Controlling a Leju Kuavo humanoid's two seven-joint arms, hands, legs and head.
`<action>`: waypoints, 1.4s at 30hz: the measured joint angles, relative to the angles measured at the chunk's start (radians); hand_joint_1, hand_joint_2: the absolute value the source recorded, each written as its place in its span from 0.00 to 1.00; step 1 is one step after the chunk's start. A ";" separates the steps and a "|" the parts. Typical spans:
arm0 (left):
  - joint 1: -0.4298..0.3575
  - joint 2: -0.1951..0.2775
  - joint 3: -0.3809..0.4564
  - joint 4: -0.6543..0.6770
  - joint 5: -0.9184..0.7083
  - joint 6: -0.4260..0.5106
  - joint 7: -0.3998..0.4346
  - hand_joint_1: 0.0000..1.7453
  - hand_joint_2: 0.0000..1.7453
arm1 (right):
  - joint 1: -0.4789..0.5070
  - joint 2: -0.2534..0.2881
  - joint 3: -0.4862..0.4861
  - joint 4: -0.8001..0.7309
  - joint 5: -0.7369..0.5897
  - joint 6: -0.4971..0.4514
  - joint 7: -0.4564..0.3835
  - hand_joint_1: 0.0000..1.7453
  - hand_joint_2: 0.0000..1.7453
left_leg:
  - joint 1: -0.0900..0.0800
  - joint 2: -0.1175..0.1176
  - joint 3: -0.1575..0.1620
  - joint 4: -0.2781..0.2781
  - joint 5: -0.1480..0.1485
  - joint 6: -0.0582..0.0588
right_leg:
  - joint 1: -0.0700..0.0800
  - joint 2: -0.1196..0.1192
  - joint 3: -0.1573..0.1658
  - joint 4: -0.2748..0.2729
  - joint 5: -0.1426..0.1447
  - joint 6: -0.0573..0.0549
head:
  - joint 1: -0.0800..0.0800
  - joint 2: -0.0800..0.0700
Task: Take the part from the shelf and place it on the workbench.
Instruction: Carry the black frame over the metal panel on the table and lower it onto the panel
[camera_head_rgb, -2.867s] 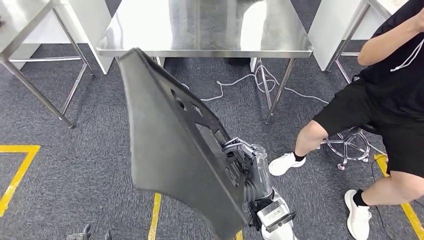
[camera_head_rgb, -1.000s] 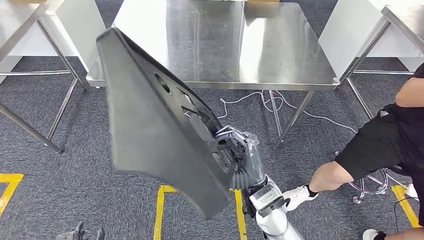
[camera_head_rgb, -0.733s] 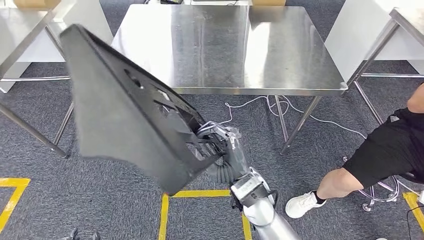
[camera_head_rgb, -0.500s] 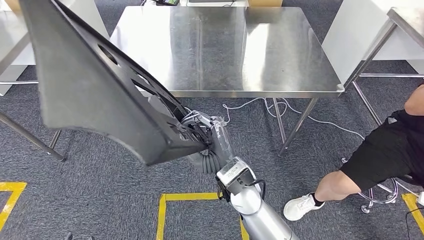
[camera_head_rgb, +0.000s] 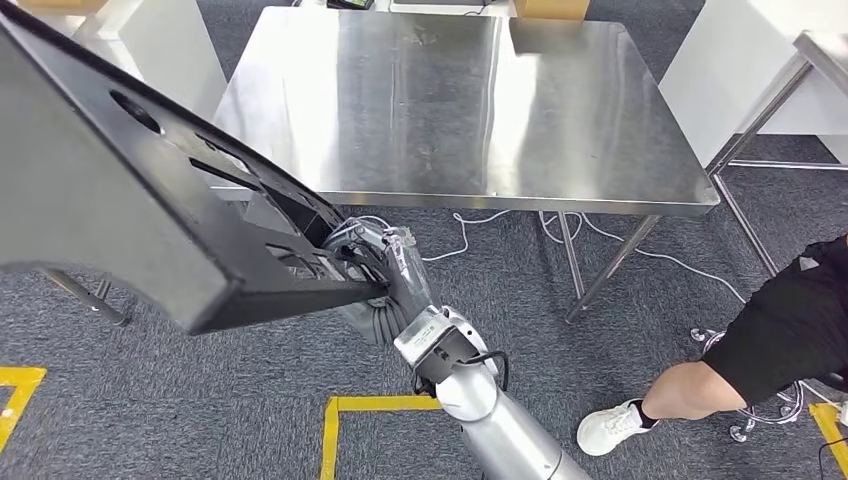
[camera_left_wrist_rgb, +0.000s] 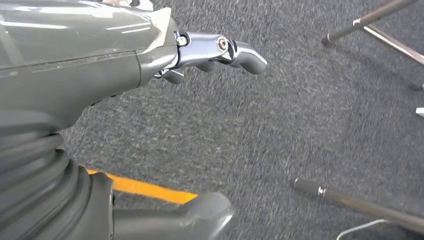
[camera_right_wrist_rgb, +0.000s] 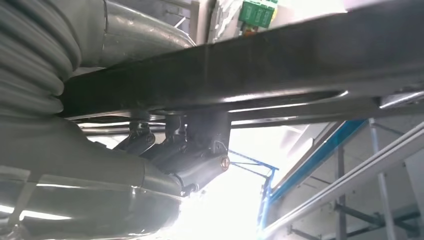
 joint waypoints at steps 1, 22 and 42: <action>0.000 0.000 0.003 0.000 -0.001 0.000 0.000 0.00 1.00 | -0.002 0.000 0.001 0.003 0.000 0.000 0.000 1.00 1.00 | -0.002 -0.001 0.003 0.000 -0.004 0.005 | 0.001 0.000 -0.046 0.065 -0.018 -0.004 | 0.002 0.000; -0.020 -0.002 0.029 0.008 -0.002 0.002 0.000 0.00 1.00 | -0.045 0.027 0.007 0.091 0.029 -0.002 -0.006 1.00 1.00 | -0.015 0.002 -0.047 0.072 -0.028 -0.031 | 0.027 0.005 0.039 -0.141 0.065 -0.078 | -0.001 0.000; -0.021 -0.001 0.059 0.010 -0.002 0.003 0.000 0.00 1.00 | -0.080 0.041 0.024 0.144 0.129 -0.020 0.018 1.00 1.00 | -0.007 -0.002 0.074 -0.020 -0.061 -0.023 | -0.001 -0.012 -0.058 -0.125 0.107 -0.012 | 0.004 0.000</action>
